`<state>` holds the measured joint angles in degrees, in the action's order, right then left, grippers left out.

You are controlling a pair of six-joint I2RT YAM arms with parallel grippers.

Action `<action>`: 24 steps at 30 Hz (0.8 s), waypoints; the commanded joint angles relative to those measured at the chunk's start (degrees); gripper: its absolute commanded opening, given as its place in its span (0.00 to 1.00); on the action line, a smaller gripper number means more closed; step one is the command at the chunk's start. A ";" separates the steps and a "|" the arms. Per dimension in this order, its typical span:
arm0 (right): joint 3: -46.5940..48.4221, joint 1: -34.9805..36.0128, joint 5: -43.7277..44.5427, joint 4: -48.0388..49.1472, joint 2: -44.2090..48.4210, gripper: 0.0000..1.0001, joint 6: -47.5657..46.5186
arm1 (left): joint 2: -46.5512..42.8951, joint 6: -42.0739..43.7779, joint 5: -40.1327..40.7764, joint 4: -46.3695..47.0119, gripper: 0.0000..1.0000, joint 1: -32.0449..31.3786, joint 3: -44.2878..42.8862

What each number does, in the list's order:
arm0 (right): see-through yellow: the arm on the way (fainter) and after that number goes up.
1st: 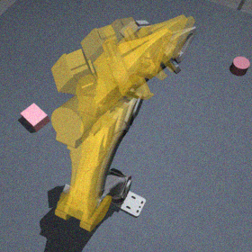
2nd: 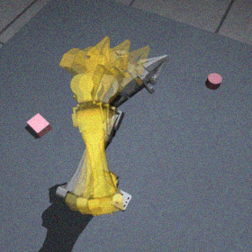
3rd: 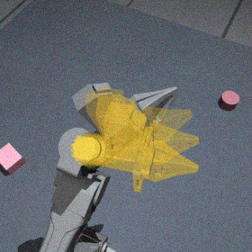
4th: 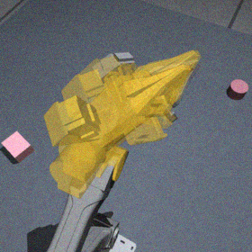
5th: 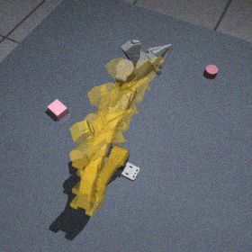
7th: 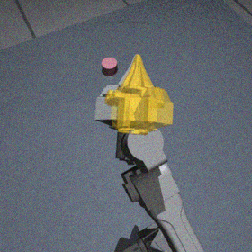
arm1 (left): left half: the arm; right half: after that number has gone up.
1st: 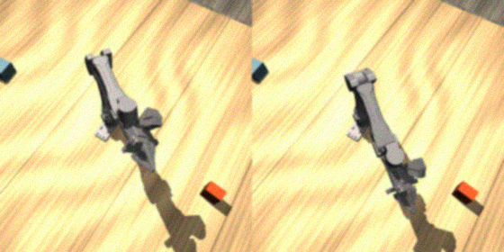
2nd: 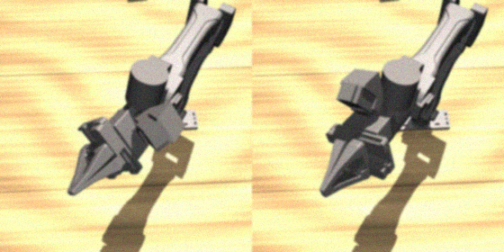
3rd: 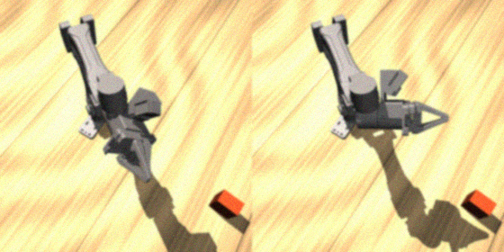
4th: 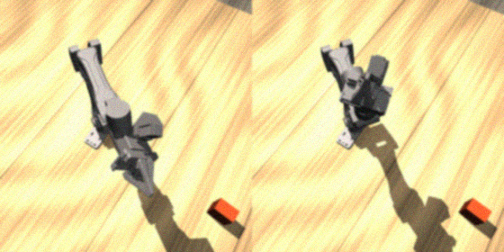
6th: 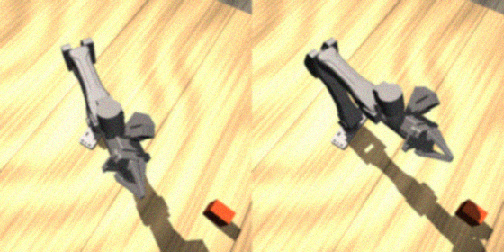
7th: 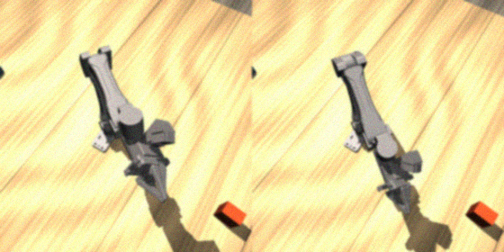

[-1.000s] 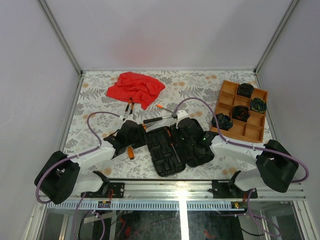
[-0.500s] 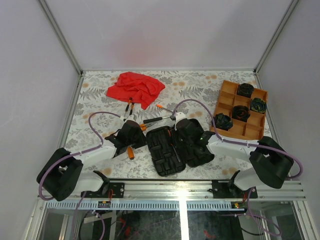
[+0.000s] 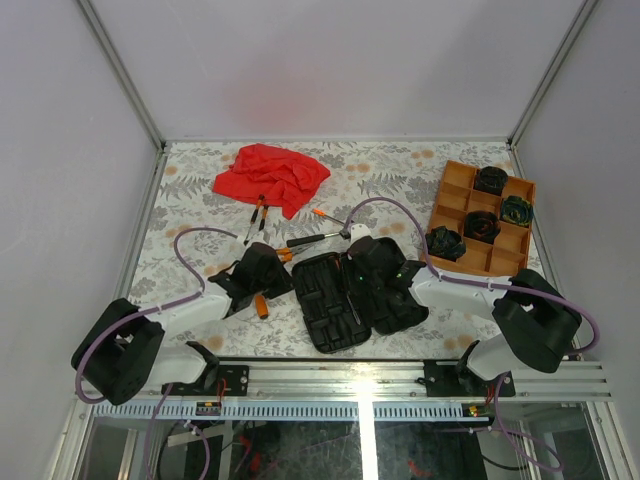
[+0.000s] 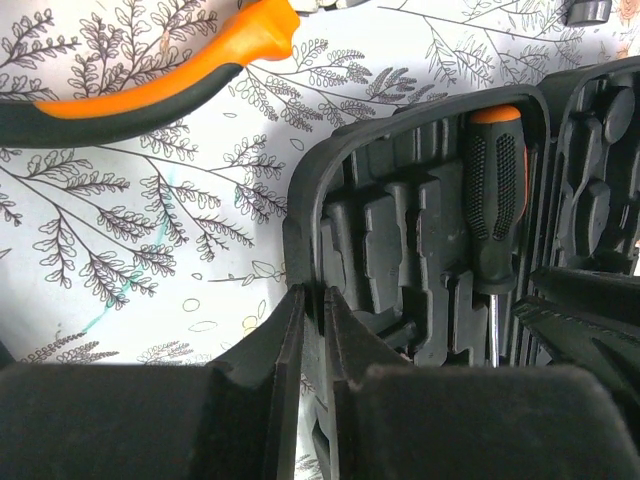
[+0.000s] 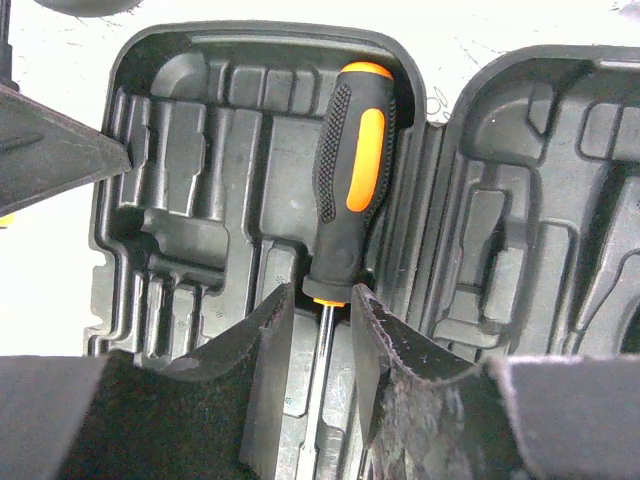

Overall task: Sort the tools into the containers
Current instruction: Adjust the screwdriver in the storage box.

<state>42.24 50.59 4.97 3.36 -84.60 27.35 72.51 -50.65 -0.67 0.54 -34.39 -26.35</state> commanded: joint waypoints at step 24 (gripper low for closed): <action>3.55 0.37 -4.96 -0.14 -1.59 0.42 1.28 | -2.50 -2.21 2.42 -0.54 0.00 0.11 1.65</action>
<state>42.81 50.59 1.04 3.31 -85.21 29.71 70.74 -52.90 0.47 -0.01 -34.39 -25.26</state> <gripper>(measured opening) 0.415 0.076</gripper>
